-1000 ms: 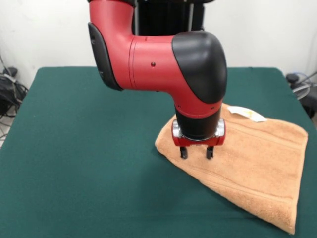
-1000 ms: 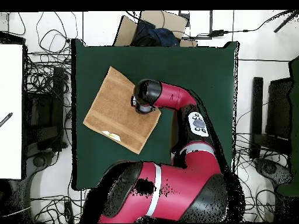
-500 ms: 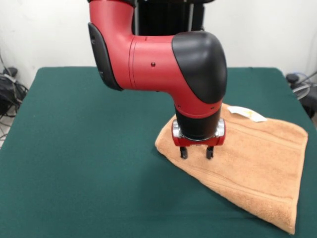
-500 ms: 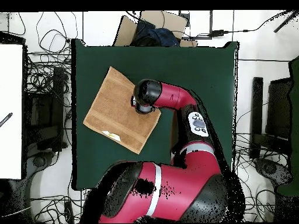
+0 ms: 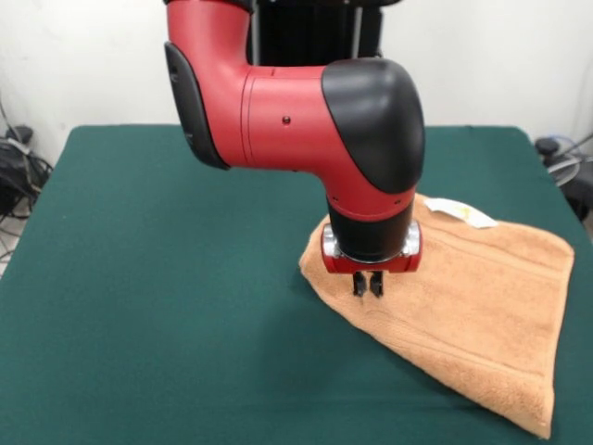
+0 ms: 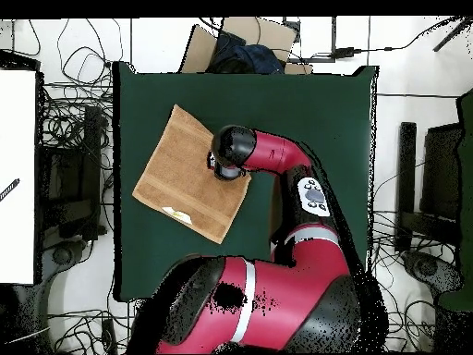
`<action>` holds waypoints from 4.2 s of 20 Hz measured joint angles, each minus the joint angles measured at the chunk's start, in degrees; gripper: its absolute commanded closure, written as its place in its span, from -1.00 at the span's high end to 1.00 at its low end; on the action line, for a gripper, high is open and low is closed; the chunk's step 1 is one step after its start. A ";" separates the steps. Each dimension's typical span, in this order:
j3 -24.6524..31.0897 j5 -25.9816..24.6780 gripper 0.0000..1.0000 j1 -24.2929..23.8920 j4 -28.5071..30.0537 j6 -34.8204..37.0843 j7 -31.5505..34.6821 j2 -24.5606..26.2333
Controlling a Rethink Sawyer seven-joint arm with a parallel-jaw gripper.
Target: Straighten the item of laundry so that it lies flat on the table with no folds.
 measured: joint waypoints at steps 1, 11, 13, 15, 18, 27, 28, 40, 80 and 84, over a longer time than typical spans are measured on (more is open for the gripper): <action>0.01 0.00 -1.00 0.00 0.00 0.00 0.00 -0.01; 0.01 -0.02 -1.00 0.02 0.06 0.00 0.00 -0.25; 0.01 -0.08 -1.00 0.02 0.13 0.08 0.00 -0.43; 0.02 -0.28 -1.00 0.00 0.27 0.61 0.00 -1.09; 0.02 -0.45 -1.00 -0.19 0.24 2.15 0.00 -2.27; 0.02 -0.58 -1.00 -2.83 -0.37 10.36 -0.01 -6.13; 0.01 -0.58 -1.00 -3.10 -0.37 10.67 -0.01 -6.34; 0.15 -0.60 -1.00 -6.67 -0.64 11.59 -0.01 -7.41; 5.26 -8.77 -1.00 -11.11 -8.38 17.88 -0.52 -5.03; 5.23 -10.12 -1.00 -14.59 -6.48 17.88 -0.66 -6.92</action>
